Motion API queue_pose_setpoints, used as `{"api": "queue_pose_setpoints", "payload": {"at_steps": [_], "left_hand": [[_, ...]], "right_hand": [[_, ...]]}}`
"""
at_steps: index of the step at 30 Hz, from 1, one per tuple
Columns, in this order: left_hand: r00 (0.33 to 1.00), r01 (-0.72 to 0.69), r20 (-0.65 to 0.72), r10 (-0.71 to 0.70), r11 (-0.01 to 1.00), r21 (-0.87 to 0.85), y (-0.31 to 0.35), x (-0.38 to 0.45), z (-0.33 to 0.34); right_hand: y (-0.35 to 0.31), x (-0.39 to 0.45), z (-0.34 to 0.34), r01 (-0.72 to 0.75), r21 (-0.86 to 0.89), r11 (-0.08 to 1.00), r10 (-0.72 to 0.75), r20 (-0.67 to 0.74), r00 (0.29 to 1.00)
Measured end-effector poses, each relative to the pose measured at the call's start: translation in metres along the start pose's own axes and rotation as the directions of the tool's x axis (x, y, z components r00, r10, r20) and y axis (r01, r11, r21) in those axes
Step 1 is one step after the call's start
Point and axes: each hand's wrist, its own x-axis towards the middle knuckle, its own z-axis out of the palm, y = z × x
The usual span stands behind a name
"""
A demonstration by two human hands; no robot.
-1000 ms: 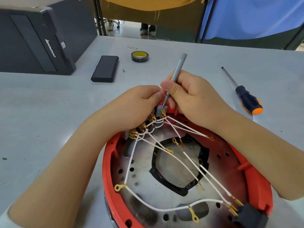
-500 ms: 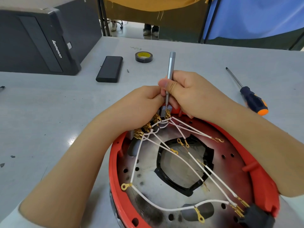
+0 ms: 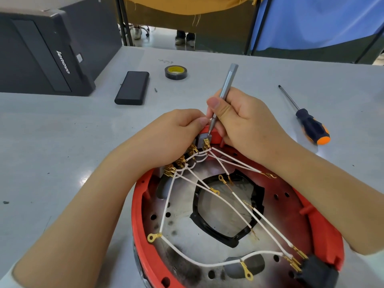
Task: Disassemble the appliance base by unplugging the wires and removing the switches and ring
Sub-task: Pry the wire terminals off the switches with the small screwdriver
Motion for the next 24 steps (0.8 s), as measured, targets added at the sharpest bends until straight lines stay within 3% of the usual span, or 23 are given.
{"api": "queue_pose_setpoints", "payload": {"at_steps": [13, 20, 24], "left_hand": [[1.000, 0.000, 0.009, 0.001, 1.000, -0.012, 0.000, 0.002, -0.001], [1.000, 0.014, 0.011, -0.013, 0.999, -0.046, -0.001, 0.001, 0.000], [1.000, 0.012, 0.010, -0.011, 0.999, -0.045, -0.001, 0.001, 0.000]], "right_hand": [[-0.002, 0.014, 0.001, -0.096, -0.066, 0.993, 0.101, 0.078, 0.992], [-0.002, 0.021, -0.001, -0.169, -0.017, 0.986, 0.169, 0.139, 0.976], [0.000, 0.016, 0.000, -0.112, -0.069, 0.991, 0.118, 0.081, 0.990]]}}
